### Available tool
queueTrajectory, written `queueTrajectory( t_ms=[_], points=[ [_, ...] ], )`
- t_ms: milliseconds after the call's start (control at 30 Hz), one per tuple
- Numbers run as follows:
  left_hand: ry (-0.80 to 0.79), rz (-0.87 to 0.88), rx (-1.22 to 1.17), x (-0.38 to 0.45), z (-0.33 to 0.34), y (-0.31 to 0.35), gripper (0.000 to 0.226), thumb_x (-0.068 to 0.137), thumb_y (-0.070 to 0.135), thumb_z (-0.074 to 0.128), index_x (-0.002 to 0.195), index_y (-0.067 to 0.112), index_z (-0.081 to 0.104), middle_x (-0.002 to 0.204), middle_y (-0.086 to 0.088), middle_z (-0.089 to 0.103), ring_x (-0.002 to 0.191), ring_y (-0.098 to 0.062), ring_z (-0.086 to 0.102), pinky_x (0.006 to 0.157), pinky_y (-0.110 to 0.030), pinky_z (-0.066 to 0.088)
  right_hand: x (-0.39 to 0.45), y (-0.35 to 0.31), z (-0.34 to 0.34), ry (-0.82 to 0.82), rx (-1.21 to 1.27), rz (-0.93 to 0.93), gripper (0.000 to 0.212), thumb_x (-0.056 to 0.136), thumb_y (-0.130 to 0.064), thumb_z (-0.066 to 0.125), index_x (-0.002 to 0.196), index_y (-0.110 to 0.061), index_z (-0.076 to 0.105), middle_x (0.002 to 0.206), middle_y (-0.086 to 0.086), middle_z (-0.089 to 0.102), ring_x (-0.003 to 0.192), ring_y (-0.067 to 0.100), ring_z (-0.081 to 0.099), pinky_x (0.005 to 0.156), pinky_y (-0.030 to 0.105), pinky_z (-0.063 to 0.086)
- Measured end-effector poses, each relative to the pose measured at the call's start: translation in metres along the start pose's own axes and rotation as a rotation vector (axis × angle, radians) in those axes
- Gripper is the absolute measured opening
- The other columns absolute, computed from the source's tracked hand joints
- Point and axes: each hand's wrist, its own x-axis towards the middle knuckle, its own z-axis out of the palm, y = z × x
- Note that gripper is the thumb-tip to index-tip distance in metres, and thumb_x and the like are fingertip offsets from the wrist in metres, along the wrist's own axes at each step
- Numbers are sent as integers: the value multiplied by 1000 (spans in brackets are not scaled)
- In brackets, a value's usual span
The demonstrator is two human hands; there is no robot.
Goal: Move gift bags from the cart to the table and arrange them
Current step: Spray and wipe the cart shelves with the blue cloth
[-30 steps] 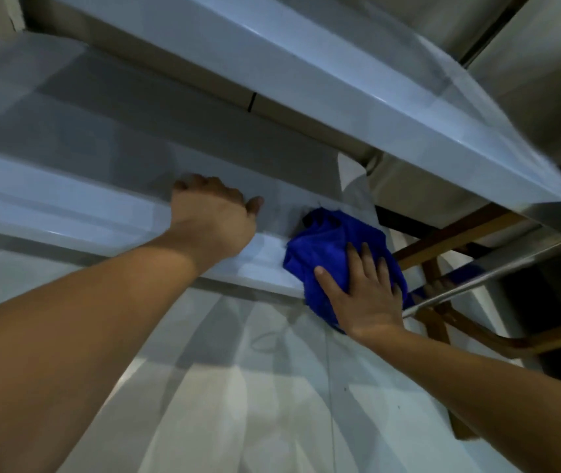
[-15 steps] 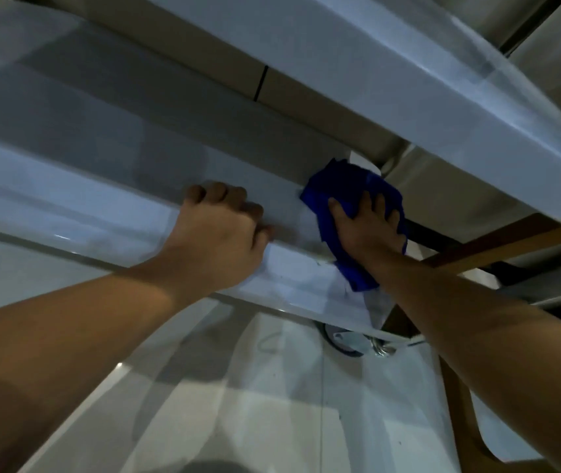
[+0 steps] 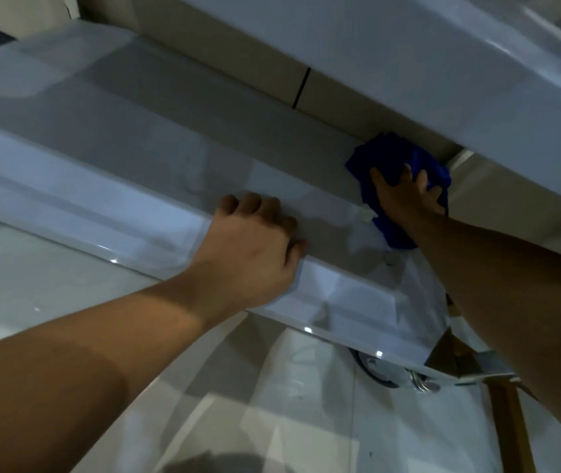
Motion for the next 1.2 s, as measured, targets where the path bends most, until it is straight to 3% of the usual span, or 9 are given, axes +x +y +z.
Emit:
queueTrajectory(
  t_ms=[133,433,667,800,900,1033,1200],
  points=[
    [-18,10,-1,0,-2,0,46,91,50,31,94,22,68,102,-5,61,99,-32,55,86,-42,41,-17,3,2,-68,-119,14,94,86,-88,17,161,-33,1,170,-2,-4,154,38,-3,118,65,14],
    [-58,20,3,0,1,-4,50,89,50,36,100,20,74,112,-9,66,103,-34,58,91,-47,41,-62,15,5,-109,-163,-2,92,89,-85,18,162,-30,1,170,-1,-4,154,35,-5,121,61,6],
    [-59,85,-24,2,3,-14,62,90,62,27,117,25,69,132,-8,59,121,-30,52,100,-47,34,-30,-19,5,-107,-105,25,95,87,-87,21,162,-32,3,170,-3,-3,154,35,-5,120,64,6],
    [-51,102,-28,0,1,-14,65,92,62,23,110,23,72,121,-7,62,113,-29,54,95,-45,33,-19,-51,13,-101,-92,4,96,87,-87,23,162,-30,2,170,1,-3,154,39,-3,120,63,6],
    [-87,113,-50,2,-3,-18,63,93,60,22,118,26,69,128,-3,59,120,-26,50,101,-44,35,-22,-83,21,-104,-90,-66,98,87,-87,22,162,-28,0,170,3,-3,153,40,-1,120,64,8],
    [-130,138,-87,1,-13,-55,70,90,58,11,126,31,64,129,2,60,123,-23,51,105,-42,39,-30,-137,36,-112,-72,-172,100,85,-88,23,162,-28,0,170,4,-1,153,40,1,121,62,7],
    [-32,-73,-16,-27,-35,-159,59,91,53,18,110,26,67,111,-1,63,107,-28,58,92,-40,45,-40,-211,54,-134,-81,-245,100,85,-89,22,162,-29,-2,170,4,-5,153,40,-2,121,63,6]
  ],
)
